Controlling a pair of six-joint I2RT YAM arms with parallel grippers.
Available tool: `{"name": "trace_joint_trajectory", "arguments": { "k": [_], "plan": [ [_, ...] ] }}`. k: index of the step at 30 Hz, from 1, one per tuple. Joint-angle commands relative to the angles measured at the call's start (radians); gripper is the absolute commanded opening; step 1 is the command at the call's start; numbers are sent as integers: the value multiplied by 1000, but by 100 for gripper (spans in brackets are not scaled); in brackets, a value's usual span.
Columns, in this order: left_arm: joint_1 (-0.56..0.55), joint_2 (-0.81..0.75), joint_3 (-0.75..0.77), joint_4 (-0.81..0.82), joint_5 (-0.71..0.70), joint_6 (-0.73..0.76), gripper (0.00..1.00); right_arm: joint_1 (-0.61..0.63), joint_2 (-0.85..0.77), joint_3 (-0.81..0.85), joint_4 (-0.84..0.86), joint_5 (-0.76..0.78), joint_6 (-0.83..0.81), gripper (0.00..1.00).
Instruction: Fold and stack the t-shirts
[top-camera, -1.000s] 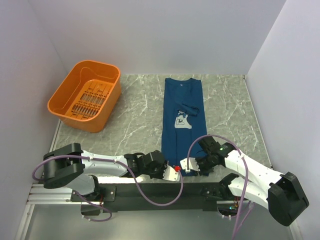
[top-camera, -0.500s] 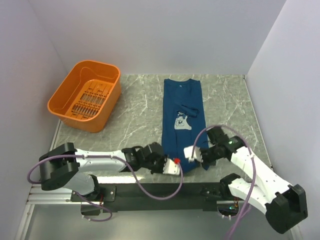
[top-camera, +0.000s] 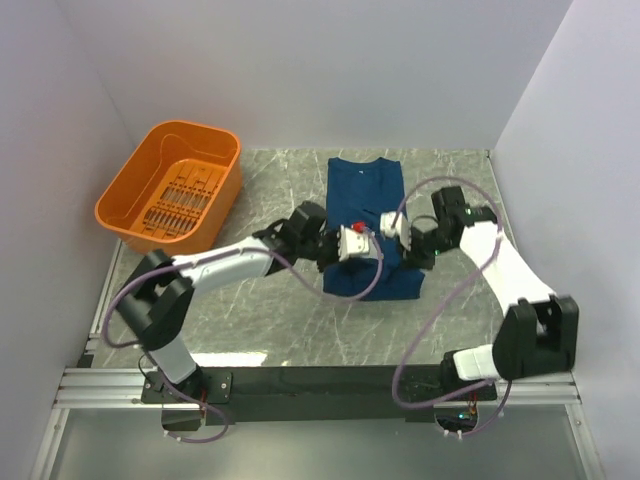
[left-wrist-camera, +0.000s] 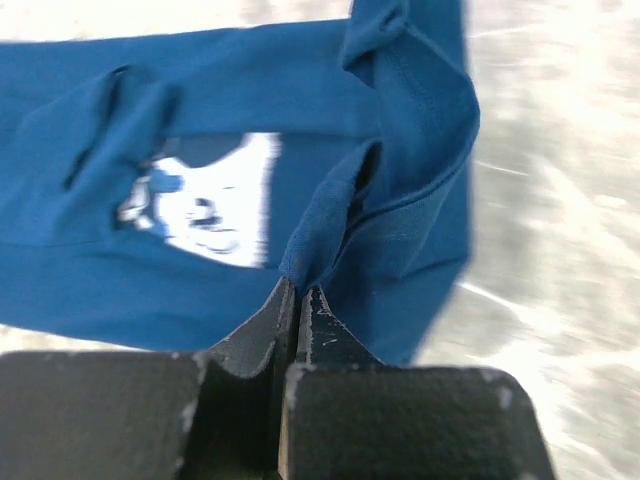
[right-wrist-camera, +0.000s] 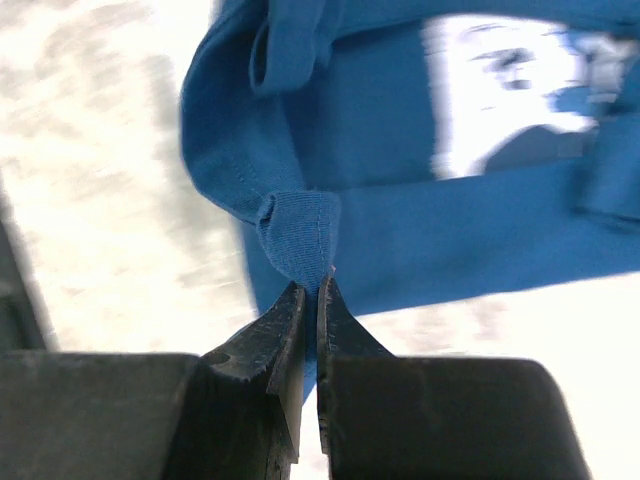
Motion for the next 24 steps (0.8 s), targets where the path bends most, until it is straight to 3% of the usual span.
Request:
{"name": "trace_joint_trajectory", "arguments": {
  "k": [1, 9, 24],
  "plan": [
    [51, 85, 139, -49, 26, 33, 1, -26, 120, 157, 46, -35, 70, 0],
    [150, 219, 252, -28, -31, -5, 1, -31, 355, 413, 36, -50, 132, 0],
    [184, 349, 335, 108, -226, -42, 1, -31, 552, 538, 160, 24, 305, 0]
  ]
}}
